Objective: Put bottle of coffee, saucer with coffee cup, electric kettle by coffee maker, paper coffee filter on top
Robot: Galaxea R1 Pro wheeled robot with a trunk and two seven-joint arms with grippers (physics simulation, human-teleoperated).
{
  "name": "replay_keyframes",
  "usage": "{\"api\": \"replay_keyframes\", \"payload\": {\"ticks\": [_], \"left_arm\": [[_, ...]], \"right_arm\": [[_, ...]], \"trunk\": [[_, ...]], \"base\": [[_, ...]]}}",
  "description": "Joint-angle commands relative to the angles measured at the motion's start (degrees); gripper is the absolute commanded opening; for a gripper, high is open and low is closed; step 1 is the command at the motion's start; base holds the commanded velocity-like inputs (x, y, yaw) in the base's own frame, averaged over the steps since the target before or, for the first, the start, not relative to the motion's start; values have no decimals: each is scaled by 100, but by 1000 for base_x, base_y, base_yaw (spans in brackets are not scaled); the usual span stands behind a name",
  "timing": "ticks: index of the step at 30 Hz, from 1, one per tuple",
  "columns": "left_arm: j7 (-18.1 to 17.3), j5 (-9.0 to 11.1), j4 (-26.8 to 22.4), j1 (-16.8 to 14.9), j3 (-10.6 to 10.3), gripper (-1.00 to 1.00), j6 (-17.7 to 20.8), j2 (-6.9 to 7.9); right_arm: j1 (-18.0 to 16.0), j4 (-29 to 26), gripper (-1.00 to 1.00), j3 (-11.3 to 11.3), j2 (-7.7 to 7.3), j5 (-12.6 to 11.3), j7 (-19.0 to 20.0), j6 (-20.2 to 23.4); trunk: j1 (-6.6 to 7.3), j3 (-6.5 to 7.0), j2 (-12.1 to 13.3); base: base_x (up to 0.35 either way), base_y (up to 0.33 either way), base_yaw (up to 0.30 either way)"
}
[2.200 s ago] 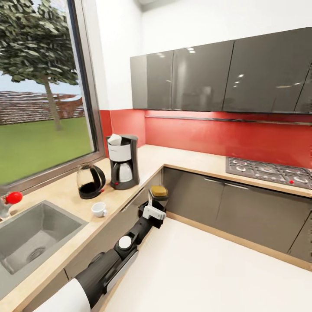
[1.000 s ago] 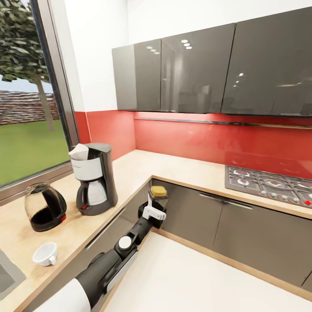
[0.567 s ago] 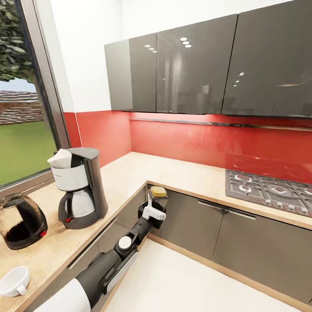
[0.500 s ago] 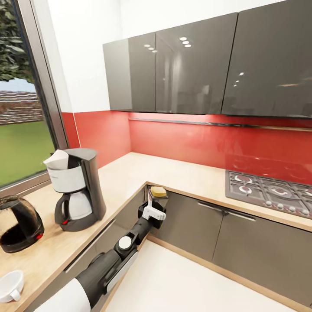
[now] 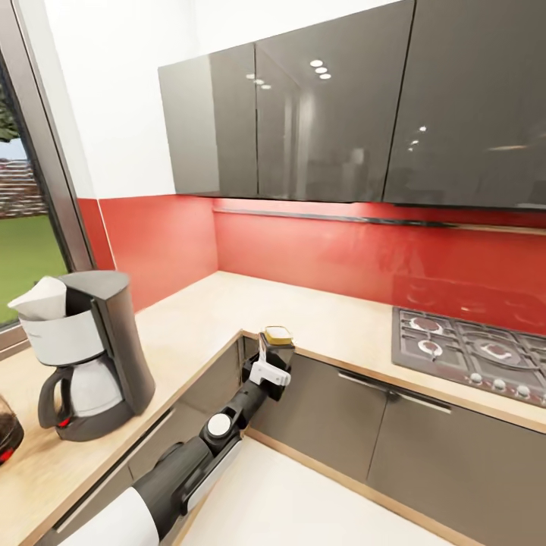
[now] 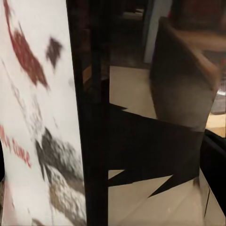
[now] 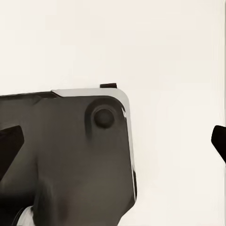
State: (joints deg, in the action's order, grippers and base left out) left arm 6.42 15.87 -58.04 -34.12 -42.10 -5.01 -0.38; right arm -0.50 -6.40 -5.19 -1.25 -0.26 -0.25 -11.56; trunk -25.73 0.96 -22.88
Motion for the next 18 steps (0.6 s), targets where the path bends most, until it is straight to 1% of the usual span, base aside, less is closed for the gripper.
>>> {"api": "replay_keyframes", "payload": {"ticks": [1, 9, 13, 18], "left_arm": [[42, 48, 3, -7, -26, -100, -27, 3], [47, 47, 3, -6, -26, -100, -27, 3], [64, 47, 3, -7, -26, -100, -27, 3], [82, 47, 3, -6, -26, -100, -27, 3]], "right_arm": [[-2, 7, 100, -35, 1, -5, 7, -22], [-2, 7, 100, -35, 6, -9, 7, -22], [-2, 7, 100, -33, 16, -5, 7, -22], [-2, 7, 100, -31, 25, -1, 7, -22]], "trunk": [[-5, -1, -4], [-5, -1, -4], [-5, -1, -4], [-5, -1, -4]], "base": [[305, -195, 0], [303, -197, 18], [296, -202, 204], [295, -202, 264]]}}
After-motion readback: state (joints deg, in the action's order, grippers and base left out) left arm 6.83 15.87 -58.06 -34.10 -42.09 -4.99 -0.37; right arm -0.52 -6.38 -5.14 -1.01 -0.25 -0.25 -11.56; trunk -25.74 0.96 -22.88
